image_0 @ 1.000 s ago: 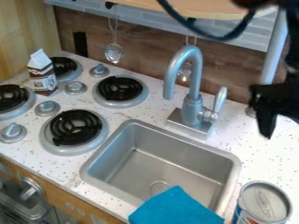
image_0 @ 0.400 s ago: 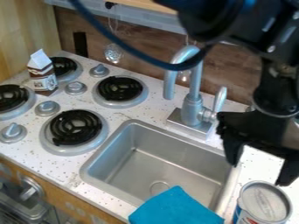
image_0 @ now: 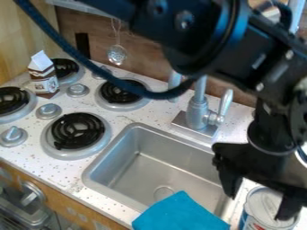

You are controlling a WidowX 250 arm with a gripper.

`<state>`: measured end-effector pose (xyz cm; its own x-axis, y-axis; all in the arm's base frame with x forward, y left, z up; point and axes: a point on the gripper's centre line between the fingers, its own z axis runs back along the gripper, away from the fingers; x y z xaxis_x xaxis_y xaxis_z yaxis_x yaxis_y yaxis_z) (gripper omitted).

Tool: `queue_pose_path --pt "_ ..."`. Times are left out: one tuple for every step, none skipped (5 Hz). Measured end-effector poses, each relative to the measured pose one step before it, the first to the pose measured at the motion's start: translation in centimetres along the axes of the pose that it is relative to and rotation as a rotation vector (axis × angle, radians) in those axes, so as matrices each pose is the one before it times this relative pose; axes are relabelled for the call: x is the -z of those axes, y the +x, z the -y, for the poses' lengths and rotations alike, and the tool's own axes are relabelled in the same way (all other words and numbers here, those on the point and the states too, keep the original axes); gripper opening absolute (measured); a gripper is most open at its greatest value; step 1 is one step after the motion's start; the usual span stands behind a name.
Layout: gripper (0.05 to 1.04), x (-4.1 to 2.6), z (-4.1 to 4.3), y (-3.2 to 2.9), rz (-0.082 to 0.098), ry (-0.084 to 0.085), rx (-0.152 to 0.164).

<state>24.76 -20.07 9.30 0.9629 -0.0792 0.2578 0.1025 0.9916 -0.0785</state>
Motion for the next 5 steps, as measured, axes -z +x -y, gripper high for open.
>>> queue_pose_path --pt "0.997 2.858 0.303 -1.786 -0.0615 0.0175 0.0215" --pt "0.997 2.503 0.608 -0.857 -0.0378 0.0159 0.0264" --pt "0.997 2.456 0.810 0.204 0.0098 0.0146 0.0320" --pt "0.997 0.324 0.799 1.000 0.0282 -0.0086 0.0054" --pt "0.997 0.380 0.267 0.890 0.0221 0.0102 0.0026"
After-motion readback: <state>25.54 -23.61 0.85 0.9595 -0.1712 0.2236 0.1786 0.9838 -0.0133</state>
